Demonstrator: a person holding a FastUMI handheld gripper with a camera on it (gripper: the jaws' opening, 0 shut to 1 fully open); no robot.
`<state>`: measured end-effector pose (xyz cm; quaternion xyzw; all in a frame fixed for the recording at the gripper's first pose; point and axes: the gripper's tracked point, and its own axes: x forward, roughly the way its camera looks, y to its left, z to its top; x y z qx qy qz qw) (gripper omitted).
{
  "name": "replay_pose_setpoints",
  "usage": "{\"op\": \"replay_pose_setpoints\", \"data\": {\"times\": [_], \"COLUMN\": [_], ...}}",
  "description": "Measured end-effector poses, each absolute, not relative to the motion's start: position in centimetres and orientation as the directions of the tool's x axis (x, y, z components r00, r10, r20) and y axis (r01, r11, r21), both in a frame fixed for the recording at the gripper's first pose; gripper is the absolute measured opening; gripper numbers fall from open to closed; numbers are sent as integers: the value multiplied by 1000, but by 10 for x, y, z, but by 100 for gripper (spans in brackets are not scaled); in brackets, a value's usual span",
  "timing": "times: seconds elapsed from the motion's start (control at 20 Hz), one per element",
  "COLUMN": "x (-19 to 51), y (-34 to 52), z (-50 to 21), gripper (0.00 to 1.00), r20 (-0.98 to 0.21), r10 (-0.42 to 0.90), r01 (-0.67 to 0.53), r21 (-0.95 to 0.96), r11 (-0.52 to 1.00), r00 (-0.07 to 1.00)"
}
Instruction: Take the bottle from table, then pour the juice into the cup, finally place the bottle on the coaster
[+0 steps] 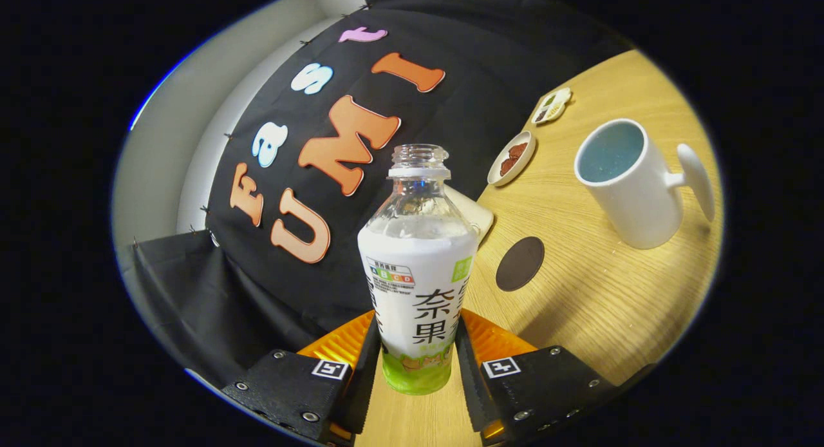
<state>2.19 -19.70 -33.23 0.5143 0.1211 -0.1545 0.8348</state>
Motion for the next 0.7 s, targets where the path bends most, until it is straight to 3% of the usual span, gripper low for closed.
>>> {"op": "replay_pose_setpoints", "data": {"times": [0.7], "x": [16], "y": [-229], "z": [-329], "gripper": [61], "r20": [-304], "r10": [-202], "r01": [330], "r21": [938], "r11": [109], "r00": [931]}}
